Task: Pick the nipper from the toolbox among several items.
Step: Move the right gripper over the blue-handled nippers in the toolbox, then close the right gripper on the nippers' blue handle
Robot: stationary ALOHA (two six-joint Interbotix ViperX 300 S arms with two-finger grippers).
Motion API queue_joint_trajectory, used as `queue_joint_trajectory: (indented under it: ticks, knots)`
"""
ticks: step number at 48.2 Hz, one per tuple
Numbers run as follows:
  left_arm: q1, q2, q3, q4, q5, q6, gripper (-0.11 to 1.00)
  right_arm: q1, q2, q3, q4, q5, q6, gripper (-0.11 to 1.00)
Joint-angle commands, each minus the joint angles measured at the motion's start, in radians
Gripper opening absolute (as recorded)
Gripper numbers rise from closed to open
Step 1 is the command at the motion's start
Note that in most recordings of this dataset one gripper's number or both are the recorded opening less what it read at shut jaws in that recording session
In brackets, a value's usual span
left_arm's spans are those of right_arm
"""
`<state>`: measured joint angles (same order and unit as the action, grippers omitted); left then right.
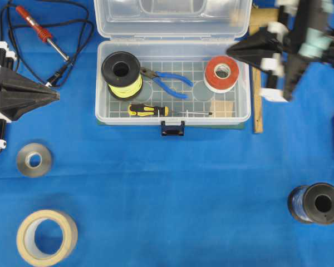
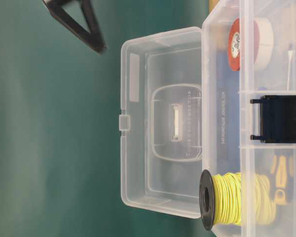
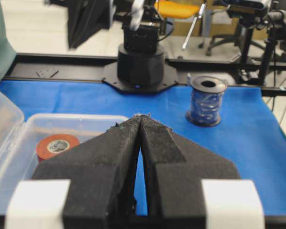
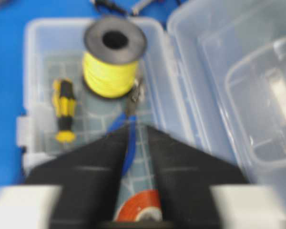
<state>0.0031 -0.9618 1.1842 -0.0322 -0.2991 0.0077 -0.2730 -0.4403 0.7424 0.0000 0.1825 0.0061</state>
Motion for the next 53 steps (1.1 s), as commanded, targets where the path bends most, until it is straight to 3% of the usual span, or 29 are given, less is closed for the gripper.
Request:
queue_joint_trajectory:
  ticks: [1,7,10,17,28,42,48,53]
  knots:
    - [-0.002,0.009,-0.012,-0.003,-0.011,-0.002,0.0,-0.012,0.078,-0.078,-0.002,0.026,-0.003,0.37]
    - [0.0,0.009,-0.012,-0.003,-0.012,-0.003,0.0,-0.017,0.218,-0.175,-0.009,0.094,-0.005,0.73]
    - [-0.002,0.009,-0.012,-0.003,-0.012,-0.005,0.0,-0.018,0.279,-0.215,-0.017,0.117,-0.006,0.79]
    - [-0.002,0.011,-0.011,-0.005,-0.009,-0.009,0.0,-0.021,0.42,-0.281,-0.021,0.138,-0.008,0.69]
    - [0.0,0.017,-0.008,-0.003,-0.006,-0.009,0.0,-0.023,0.591,-0.331,-0.021,0.129,-0.003,0.68]
    - [-0.002,0.018,-0.002,-0.005,-0.003,-0.011,0.0,-0.034,0.684,-0.353,-0.021,0.106,0.0,0.64]
    - [-0.002,0.02,0.002,-0.006,-0.003,-0.012,0.0,-0.046,0.716,-0.354,-0.021,0.097,-0.002,0.5]
    - [-0.002,0.018,0.002,-0.006,-0.003,-0.014,0.0,-0.044,0.735,-0.354,-0.021,0.097,-0.008,0.25]
